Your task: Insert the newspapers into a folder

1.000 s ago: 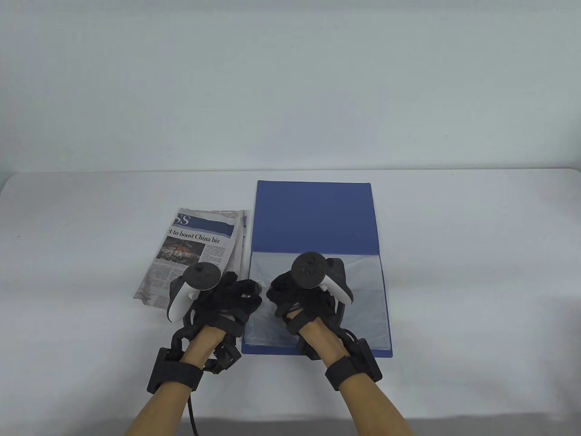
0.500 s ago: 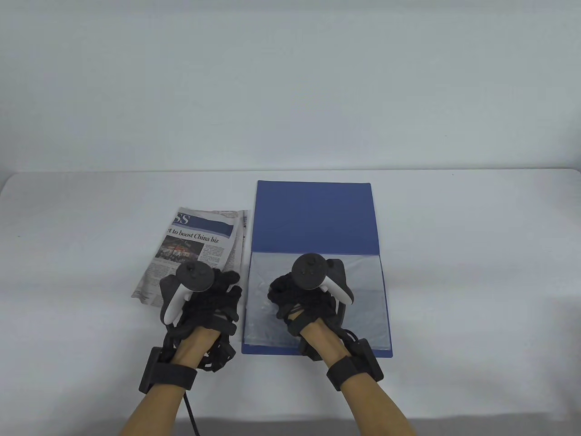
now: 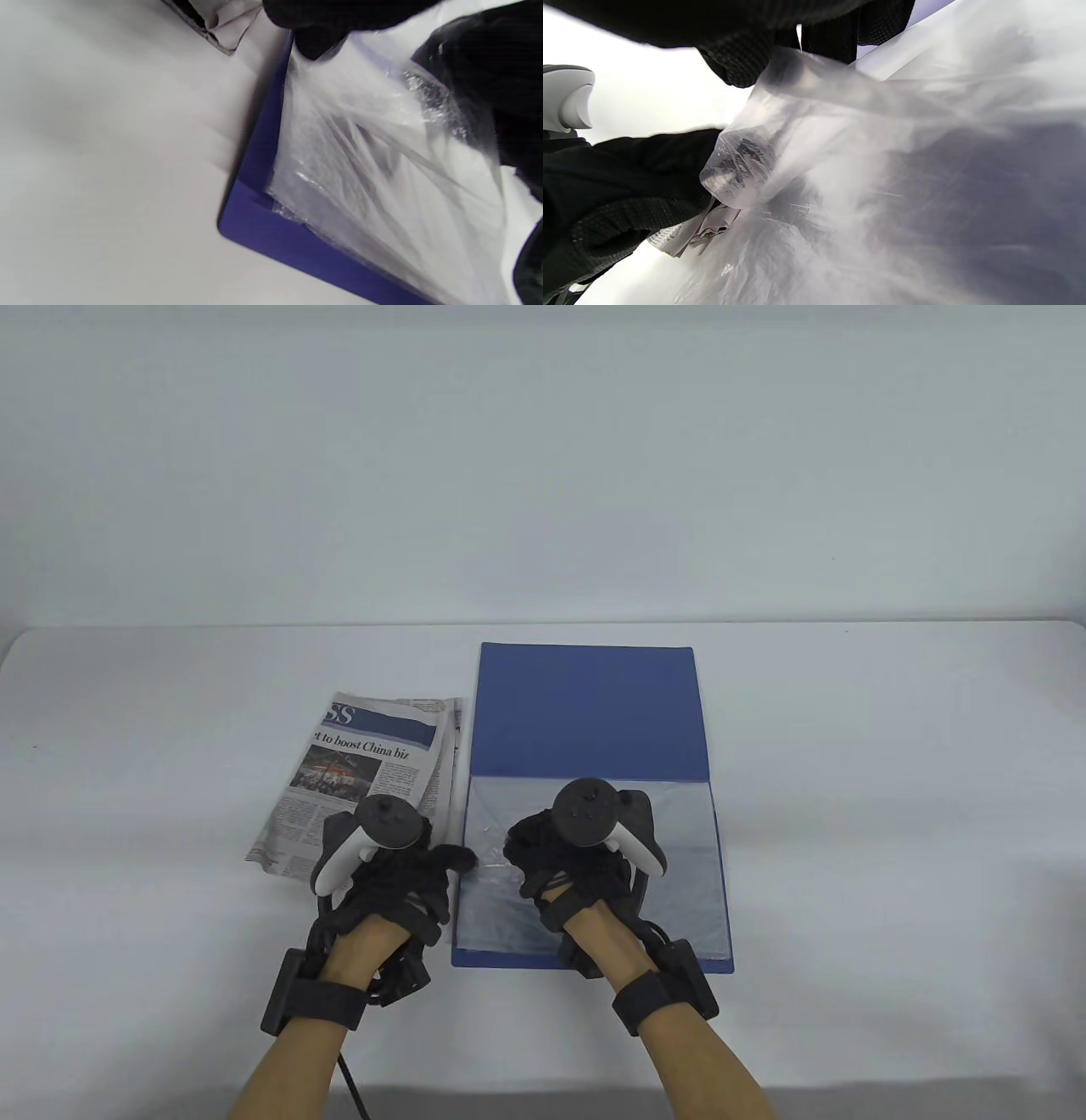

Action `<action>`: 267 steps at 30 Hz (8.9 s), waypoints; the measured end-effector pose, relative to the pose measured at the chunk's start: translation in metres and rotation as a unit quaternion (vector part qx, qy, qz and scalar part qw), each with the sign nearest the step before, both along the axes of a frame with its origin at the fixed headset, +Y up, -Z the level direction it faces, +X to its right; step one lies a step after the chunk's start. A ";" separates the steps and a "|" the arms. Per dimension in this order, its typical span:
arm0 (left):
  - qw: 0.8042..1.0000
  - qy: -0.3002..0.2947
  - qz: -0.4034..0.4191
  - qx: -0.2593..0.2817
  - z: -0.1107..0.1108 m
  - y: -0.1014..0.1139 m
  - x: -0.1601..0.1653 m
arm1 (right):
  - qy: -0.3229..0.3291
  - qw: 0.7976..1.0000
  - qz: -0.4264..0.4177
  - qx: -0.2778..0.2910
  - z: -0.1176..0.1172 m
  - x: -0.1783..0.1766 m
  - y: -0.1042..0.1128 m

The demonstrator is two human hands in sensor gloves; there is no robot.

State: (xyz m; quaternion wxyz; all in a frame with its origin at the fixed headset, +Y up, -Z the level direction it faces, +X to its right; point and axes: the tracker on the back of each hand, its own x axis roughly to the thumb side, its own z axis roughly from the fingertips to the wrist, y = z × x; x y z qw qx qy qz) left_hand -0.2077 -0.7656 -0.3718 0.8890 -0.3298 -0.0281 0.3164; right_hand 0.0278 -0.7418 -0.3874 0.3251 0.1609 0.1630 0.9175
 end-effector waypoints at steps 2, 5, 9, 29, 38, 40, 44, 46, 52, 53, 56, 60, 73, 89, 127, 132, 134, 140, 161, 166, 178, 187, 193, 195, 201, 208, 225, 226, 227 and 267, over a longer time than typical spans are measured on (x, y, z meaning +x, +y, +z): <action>1.000 -0.022 0.013 -0.014 -0.001 -0.002 0.003 | 0.000 1.000 0.000 0.002 0.000 0.000 0.000; 0.997 -0.030 -0.059 -0.030 -0.001 -0.003 0.006 | -0.004 1.000 0.001 0.010 0.000 0.001 0.001; 0.999 -0.015 -0.037 -0.014 -0.002 0.005 0.000 | -0.010 1.000 -0.006 0.013 -0.001 0.004 0.002; 0.872 0.475 -0.051 -0.106 0.016 -0.003 -0.156 | -0.001 1.000 -0.005 0.005 -0.001 0.004 -0.001; 0.856 0.511 -0.043 0.068 0.033 0.045 -0.159 | -0.001 1.000 -0.005 0.007 -0.001 0.005 -0.001; 0.851 0.516 0.004 0.100 0.037 0.053 -0.161 | -0.001 1.000 -0.008 0.009 0.000 0.005 0.001; 0.842 0.496 0.152 0.144 0.041 0.062 -0.166 | -0.002 1.000 -0.013 0.012 0.001 0.004 0.004; 0.838 0.500 0.155 0.154 0.044 0.069 -0.168 | -0.002 1.000 -0.014 0.013 0.001 0.005 0.004; 0.852 0.478 0.163 0.138 0.048 0.088 -0.182 | -0.008 1.000 -0.018 0.014 0.000 0.008 0.006; 0.850 0.477 0.173 0.141 0.049 0.089 -0.183 | -0.009 1.000 -0.018 0.014 0.000 0.009 0.006; 0.850 0.466 0.211 0.127 0.049 0.088 -0.187 | -0.012 1.000 -0.020 0.015 -0.001 0.010 0.007; 0.856 0.447 0.231 0.120 0.046 0.087 -0.185 | -0.013 1.000 -0.023 0.016 0.000 0.010 0.008; 0.882 0.391 0.262 0.038 0.030 0.058 -0.178 | -0.013 0.999 -0.023 0.021 -0.001 0.009 0.008; 0.879 0.360 0.307 -0.050 0.012 0.007 -0.152 | 0.003 1.000 -0.018 0.020 -0.001 0.003 0.007; 0.973 0.010 0.222 0.067 0.006 0.016 0.013 | 0.007 1.000 -0.011 0.028 -0.002 -0.002 0.008; 0.979 0.029 0.197 0.049 0.005 0.015 0.000 | 0.006 0.999 -0.013 0.028 -0.003 0.000 0.008; 0.987 0.020 0.156 0.045 0.006 0.020 -0.005 | 0.002 0.999 -0.016 0.035 -0.003 0.001 0.009; 0.995 -0.060 0.075 0.015 0.008 0.028 0.011 | -0.008 0.999 -0.023 0.040 -0.004 0.004 0.011; 0.971 0.174 0.148 0.063 -0.020 0.025 0.010 | 0.054 0.975 -0.150 0.153 0.027 0.024 0.084; 0.948 0.226 0.221 0.029 -0.042 0.042 0.006 | 0.054 0.970 -0.159 0.177 0.037 0.029 0.103; 0.914 0.234 0.330 -0.020 -0.120 0.040 0.023 | 0.041 0.969 -0.200 0.137 0.026 0.043 0.092; 0.904 0.196 0.378 -0.031 -0.144 0.034 0.032 | 0.045 0.976 -0.185 0.110 0.021 0.037 0.080; 0.914 0.149 0.377 -0.012 -0.122 0.025 0.019 | 0.056 0.984 -0.148 0.075 0.018 0.028 0.066; 0.916 0.135 0.377 0.015 -0.103 0.030 0.008 | 0.052 0.989 -0.127 0.059 0.017 0.027 0.059; 0.912 0.108 0.392 0.062 -0.038 0.042 -0.020 | 0.056 0.997 -0.051 0.014 0.011 0.016 0.030; 0.887 0.085 0.438 0.117 0.009 0.030 -0.043 | 0.091 0.988 0.123 -0.004 0.015 -0.012 -0.004; 0.937 0.032 0.334 0.096 0.011 0.024 -0.027 | 0.078 0.974 0.213 0.032 0.015 -0.032 -0.017; 0.941 0.027 0.325 0.092 0.011 0.023 -0.026 | 0.075 0.976 0.203 0.031 0.014 -0.030 -0.015; 0.945 0.021 0.315 0.087 0.011 0.021 -0.024 | 0.070 0.979 0.188 0.030 0.014 -0.027 -0.011; 0.999 -0.037 -0.024 0.017 0.009 0.001 0.006 | 0.028 0.995 0.074 0.064 0.011 -0.006 0.010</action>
